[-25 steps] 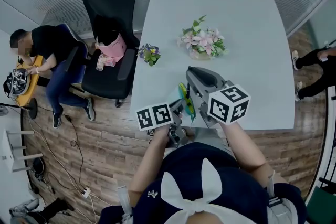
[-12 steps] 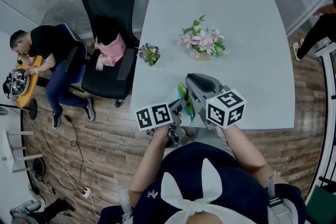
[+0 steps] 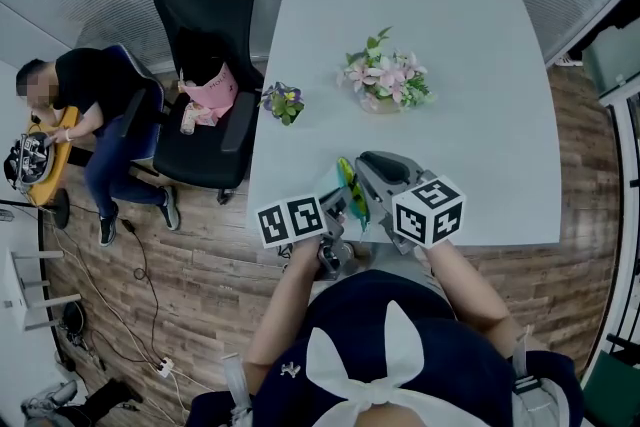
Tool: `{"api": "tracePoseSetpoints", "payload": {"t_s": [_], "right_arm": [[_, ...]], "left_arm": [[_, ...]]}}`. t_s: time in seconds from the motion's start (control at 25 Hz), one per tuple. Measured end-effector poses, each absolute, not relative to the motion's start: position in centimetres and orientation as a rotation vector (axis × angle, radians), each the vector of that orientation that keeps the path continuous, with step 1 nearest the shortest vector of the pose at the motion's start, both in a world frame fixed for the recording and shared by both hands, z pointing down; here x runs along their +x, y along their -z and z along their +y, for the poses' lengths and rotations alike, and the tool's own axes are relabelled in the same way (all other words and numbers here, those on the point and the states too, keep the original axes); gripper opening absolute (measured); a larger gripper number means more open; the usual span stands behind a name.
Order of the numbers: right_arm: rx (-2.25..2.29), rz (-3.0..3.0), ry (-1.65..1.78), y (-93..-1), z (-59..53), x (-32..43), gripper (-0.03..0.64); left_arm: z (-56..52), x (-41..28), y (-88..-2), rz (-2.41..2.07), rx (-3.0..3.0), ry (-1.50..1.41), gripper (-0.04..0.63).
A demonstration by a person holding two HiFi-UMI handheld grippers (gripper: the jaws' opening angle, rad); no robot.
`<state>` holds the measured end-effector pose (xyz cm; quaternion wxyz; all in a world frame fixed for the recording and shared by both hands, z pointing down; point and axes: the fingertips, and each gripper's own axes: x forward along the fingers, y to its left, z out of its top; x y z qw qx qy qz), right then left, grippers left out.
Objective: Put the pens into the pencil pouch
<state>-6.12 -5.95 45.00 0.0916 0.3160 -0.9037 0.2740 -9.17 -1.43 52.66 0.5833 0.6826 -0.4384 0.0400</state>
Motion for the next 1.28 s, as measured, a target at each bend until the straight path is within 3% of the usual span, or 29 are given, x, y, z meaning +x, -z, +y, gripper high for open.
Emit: {"api": "tracePoseSetpoints", "payload": {"t_s": [1.28], "right_arm": [[0.841, -2.511, -0.859, -51.5, -4.4, -6.2, 0.069]], "left_arm": [[-1.7, -9.7, -53.3, -1.035, 1.565, -0.093, 0.049]]}}
